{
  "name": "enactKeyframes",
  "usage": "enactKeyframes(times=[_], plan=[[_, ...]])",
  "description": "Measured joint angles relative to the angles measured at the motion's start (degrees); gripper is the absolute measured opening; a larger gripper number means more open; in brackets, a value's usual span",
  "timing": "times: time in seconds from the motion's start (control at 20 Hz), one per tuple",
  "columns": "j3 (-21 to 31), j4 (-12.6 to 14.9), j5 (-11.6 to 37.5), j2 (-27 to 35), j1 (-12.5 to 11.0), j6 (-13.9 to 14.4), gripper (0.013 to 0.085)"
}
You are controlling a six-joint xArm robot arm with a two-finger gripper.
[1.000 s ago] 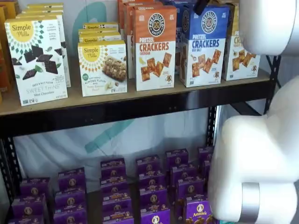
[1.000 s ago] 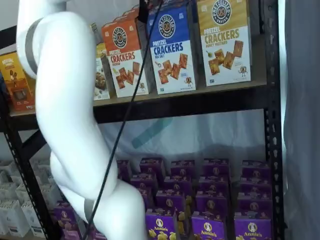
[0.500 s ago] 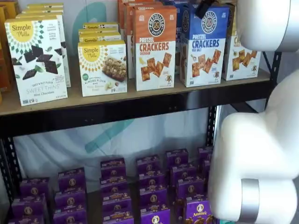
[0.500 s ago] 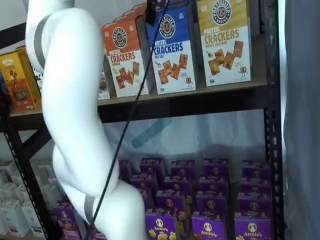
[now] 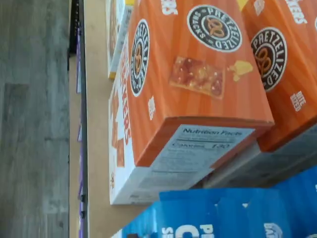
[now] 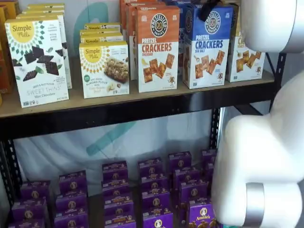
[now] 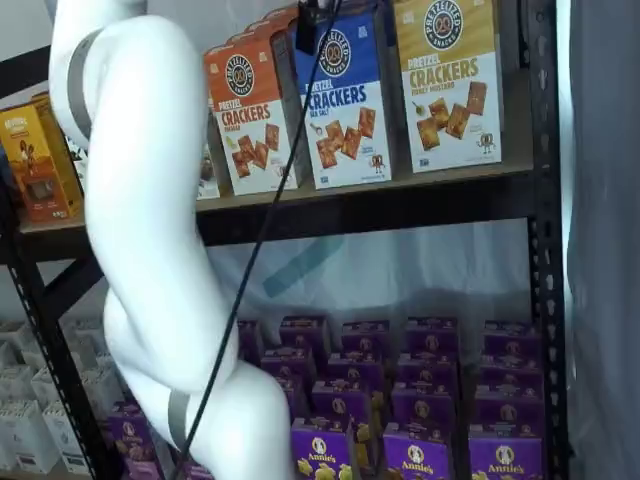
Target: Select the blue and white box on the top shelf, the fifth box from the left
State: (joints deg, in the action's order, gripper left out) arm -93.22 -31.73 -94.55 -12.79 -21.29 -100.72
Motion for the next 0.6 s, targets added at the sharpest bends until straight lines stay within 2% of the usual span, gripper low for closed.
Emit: enactKeyframes(times=[0.15,0.4,0.6], plan=[[-0.39,1.93,0.06,0.25,0.88,0.06,0.0850],[-5.55,6.67,-5.30,3.66,2.56,0.71,0.0850],[-6.61,8.36,-6.06,4.49,3.56,1.13,0.0850]])
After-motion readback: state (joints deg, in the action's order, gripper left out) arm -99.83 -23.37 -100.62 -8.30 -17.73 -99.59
